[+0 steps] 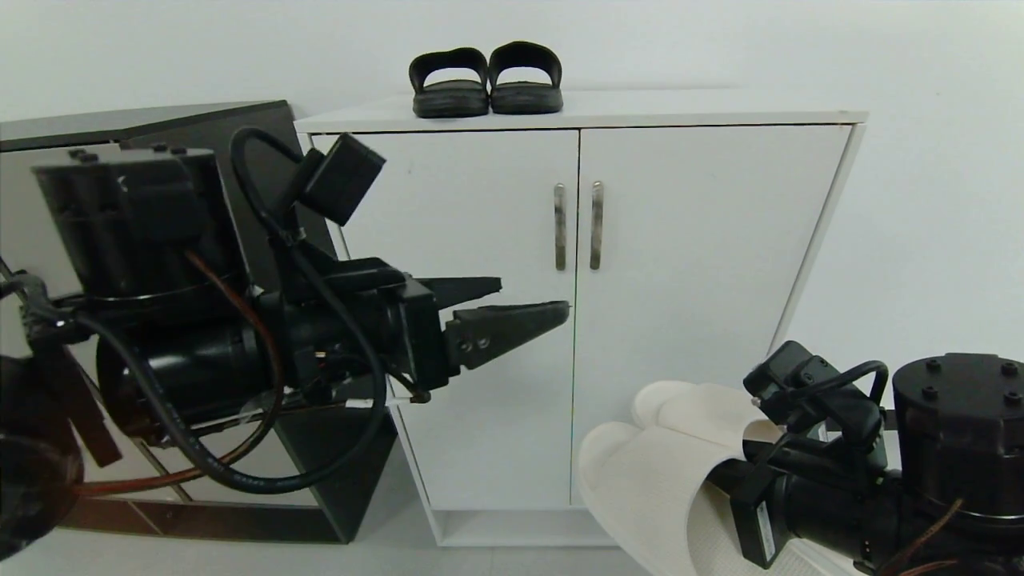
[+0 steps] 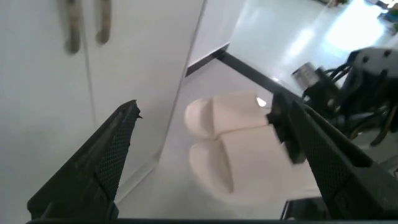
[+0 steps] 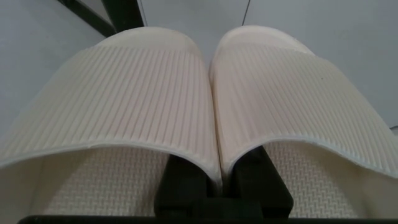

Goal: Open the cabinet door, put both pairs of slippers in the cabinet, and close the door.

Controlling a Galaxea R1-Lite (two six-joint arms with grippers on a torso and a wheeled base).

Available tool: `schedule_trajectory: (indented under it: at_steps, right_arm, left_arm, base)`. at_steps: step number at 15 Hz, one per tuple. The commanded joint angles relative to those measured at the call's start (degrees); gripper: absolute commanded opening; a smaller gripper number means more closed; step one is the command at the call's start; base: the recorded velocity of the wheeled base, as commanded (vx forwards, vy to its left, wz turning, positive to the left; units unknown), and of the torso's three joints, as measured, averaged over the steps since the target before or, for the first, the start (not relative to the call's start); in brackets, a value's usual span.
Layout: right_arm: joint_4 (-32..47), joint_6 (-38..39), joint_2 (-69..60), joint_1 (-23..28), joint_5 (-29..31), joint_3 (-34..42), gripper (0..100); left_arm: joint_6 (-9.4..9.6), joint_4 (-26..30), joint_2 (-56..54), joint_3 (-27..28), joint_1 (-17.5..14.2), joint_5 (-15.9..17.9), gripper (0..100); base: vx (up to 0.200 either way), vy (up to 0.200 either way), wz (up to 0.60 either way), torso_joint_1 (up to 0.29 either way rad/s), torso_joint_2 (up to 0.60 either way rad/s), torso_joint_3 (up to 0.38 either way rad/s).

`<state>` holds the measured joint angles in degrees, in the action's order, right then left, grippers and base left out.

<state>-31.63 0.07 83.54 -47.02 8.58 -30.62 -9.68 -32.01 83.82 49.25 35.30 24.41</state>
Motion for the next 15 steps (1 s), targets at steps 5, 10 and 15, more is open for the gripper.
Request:
schedule_trajectory:
  at_steps: [5,10,15]
  right_arm:
    - [0.1,-1.0,0.3,-1.2,0.1,0.0,0]
    - [0.0,-1.0,0.5,-1.8,0.3,-0.1,0]
    - [-0.1,-1.0,1.2,-1.8,0.2,-0.1,0]
  left_arm:
    - [-5.70,9.1,10.8,19.0,4.8,5.5,100]
    - [-5.79,9.0,19.8,28.3,4.6,2.2,100]
    - [-5.70,9.0,23.1,32.2,2.4,1.5,100]
  base:
    - [0.000,0.000,0.00,0.000,0.00,0.000]
    - [0.000,0.000,0.00,0.000,0.00,0.000]
    - [0.000,0.000,0.00,0.000,0.00,0.000]
